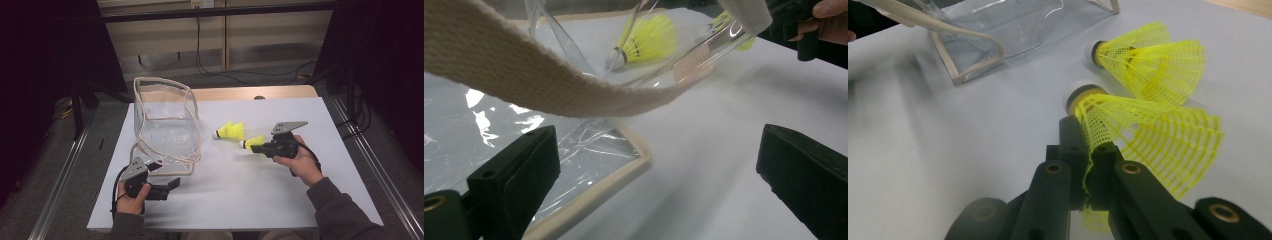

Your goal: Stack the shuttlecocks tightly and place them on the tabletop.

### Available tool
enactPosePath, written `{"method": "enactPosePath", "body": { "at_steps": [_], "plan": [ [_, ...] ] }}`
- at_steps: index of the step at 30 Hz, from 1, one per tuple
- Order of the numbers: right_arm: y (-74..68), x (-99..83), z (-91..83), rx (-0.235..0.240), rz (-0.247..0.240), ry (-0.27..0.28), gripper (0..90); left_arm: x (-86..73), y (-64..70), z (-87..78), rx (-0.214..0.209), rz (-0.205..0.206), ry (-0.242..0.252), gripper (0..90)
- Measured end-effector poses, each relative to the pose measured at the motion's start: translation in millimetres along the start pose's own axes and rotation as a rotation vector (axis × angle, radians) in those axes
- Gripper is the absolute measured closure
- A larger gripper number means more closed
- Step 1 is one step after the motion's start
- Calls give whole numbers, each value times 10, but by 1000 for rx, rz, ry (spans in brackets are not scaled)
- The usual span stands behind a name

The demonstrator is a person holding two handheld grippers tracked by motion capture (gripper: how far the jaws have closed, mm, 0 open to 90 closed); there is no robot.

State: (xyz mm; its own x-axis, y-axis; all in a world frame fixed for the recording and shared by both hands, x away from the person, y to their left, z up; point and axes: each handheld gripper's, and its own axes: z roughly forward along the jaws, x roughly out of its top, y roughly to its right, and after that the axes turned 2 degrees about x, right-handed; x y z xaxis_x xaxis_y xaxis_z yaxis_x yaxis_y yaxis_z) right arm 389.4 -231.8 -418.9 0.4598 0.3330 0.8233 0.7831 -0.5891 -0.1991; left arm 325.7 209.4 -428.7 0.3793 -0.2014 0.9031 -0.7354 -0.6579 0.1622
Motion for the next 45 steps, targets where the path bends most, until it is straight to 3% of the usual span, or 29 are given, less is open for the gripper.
{"method": "enactPosePath", "body": {
  "at_steps": [15,45],
  "plan": [
    [112,2,-111,-23,23,22,890,0,0,0,1,-1,1,39],
    [332,19,-79,-89,53,19,889,-2,-9,-2,3,-4,0,39]
  ]
}}
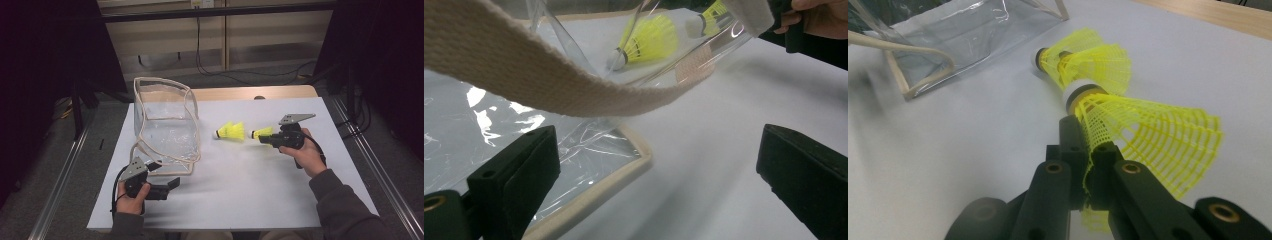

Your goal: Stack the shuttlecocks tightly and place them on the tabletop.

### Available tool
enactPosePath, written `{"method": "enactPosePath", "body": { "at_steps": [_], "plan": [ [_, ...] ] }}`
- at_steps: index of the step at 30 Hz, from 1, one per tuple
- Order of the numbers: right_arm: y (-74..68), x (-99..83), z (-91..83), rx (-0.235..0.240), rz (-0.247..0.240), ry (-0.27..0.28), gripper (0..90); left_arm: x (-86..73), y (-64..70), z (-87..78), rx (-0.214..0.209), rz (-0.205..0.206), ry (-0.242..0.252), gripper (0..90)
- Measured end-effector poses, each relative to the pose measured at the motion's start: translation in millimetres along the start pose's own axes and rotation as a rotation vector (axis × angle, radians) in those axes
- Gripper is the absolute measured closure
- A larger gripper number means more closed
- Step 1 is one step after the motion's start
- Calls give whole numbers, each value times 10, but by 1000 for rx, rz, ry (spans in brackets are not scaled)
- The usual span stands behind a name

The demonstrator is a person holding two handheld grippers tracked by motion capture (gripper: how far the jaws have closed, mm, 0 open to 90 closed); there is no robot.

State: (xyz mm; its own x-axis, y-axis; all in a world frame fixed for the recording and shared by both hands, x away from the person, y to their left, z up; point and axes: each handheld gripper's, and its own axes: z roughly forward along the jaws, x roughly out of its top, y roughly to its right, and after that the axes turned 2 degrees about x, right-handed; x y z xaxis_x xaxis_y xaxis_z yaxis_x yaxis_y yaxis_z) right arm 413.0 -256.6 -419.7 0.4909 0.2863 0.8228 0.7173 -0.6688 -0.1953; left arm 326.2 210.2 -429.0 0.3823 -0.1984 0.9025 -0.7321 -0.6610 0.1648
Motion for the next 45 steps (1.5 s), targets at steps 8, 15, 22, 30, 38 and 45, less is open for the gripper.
{"method": "enactPosePath", "body": {
  "at_steps": [8,15,22,30,38,45],
  "plan": [
    [45,23,22,-13,-1,6,889,1,-1,-4,-1,0,0,38],
    [76,21,58,-26,7,6,889,0,-2,-3,-3,0,2,38],
    [77,33,94,-26,7,9,889,1,-2,-5,-1,1,0,38],
    [90,32,141,-32,-3,4,889,-1,-3,-4,2,-1,-1,39],
    [92,26,182,-38,1,4,888,-3,-5,-3,2,2,-4,38],
    [88,30,216,-35,-4,5,888,-3,-8,-5,3,3,-3,38]
  ]
}}
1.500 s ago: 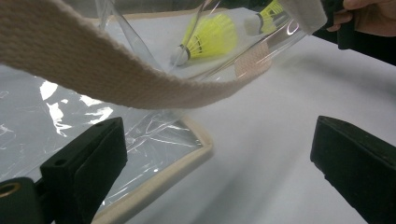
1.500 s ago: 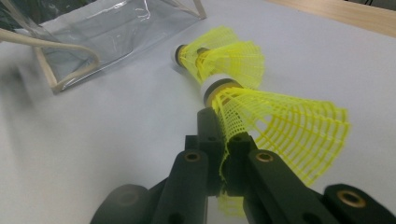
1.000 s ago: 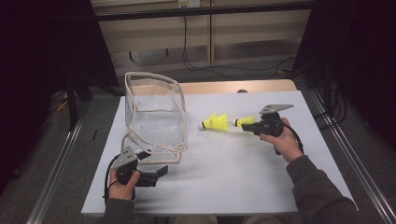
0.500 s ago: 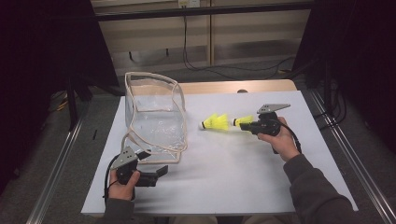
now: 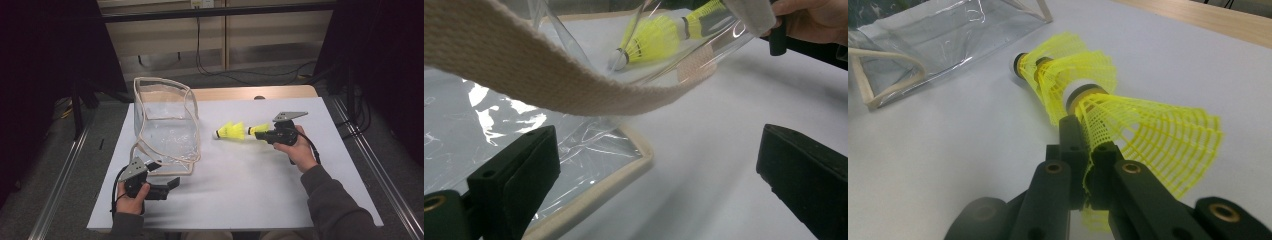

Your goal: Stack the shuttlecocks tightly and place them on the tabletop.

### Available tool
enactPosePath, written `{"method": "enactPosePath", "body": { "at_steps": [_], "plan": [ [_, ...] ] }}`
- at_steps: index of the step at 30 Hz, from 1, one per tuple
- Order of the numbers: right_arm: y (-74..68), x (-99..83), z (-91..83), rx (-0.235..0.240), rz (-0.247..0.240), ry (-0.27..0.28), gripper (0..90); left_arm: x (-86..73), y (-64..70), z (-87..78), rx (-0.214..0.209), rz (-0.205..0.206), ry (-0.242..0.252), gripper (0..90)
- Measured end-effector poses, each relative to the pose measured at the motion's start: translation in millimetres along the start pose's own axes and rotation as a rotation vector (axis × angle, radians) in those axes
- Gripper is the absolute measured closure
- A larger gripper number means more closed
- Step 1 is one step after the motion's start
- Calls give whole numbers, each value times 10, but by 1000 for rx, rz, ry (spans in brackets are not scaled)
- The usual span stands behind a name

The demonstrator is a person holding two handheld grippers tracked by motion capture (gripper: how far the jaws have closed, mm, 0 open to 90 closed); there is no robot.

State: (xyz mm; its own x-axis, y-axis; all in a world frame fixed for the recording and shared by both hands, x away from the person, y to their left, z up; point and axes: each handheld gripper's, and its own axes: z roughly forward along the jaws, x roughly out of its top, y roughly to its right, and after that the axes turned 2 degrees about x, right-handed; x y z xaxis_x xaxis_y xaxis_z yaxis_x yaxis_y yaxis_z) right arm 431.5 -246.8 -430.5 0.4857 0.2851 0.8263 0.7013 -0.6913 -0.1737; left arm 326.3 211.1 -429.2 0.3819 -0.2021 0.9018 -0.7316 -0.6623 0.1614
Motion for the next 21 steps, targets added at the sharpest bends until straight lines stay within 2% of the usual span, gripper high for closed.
{"method": "enactPosePath", "body": {
  "at_steps": [21],
  "plan": [
    [-17,32,94,5,-6,-8,888,-2,-3,-1,-1,0,1,38]
  ]
}}
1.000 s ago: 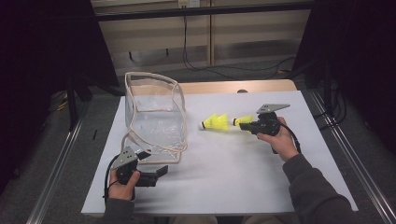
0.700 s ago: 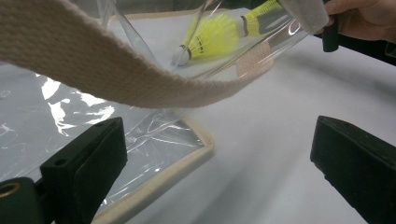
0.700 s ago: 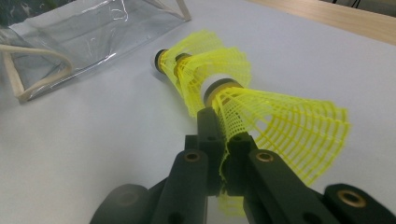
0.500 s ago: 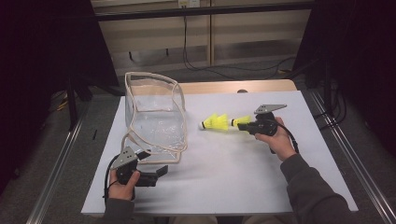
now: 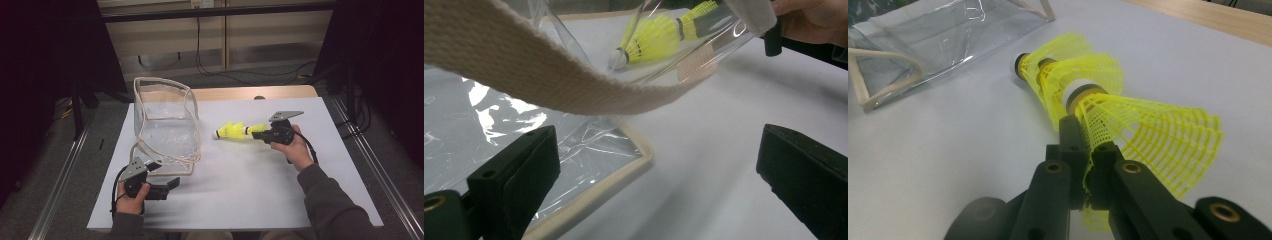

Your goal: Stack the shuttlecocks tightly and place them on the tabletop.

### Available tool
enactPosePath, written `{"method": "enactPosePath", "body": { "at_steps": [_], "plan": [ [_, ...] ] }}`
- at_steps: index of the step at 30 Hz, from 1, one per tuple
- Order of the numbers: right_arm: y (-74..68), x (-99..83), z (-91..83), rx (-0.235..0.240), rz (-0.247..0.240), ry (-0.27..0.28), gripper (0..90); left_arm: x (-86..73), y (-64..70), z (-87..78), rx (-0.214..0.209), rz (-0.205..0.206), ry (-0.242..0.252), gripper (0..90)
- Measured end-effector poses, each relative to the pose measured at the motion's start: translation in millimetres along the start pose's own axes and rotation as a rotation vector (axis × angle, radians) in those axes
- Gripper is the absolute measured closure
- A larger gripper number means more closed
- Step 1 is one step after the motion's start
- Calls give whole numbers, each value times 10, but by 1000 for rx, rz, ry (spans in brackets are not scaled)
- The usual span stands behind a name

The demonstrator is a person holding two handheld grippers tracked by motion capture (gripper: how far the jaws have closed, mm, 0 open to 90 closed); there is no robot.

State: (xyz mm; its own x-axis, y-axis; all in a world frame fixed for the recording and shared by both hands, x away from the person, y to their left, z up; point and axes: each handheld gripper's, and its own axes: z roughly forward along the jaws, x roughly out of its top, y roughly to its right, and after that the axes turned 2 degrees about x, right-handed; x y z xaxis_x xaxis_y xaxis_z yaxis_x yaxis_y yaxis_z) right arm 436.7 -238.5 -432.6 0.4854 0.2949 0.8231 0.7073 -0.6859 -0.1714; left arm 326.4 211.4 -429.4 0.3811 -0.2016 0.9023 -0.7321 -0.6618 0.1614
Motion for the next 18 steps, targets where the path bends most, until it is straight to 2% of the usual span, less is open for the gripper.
{"method": "enactPosePath", "body": {
  "at_steps": [18],
  "plan": [
    [10,-29,98,1,-1,-8,887,-3,1,4,-1,-3,-3,38]
  ]
}}
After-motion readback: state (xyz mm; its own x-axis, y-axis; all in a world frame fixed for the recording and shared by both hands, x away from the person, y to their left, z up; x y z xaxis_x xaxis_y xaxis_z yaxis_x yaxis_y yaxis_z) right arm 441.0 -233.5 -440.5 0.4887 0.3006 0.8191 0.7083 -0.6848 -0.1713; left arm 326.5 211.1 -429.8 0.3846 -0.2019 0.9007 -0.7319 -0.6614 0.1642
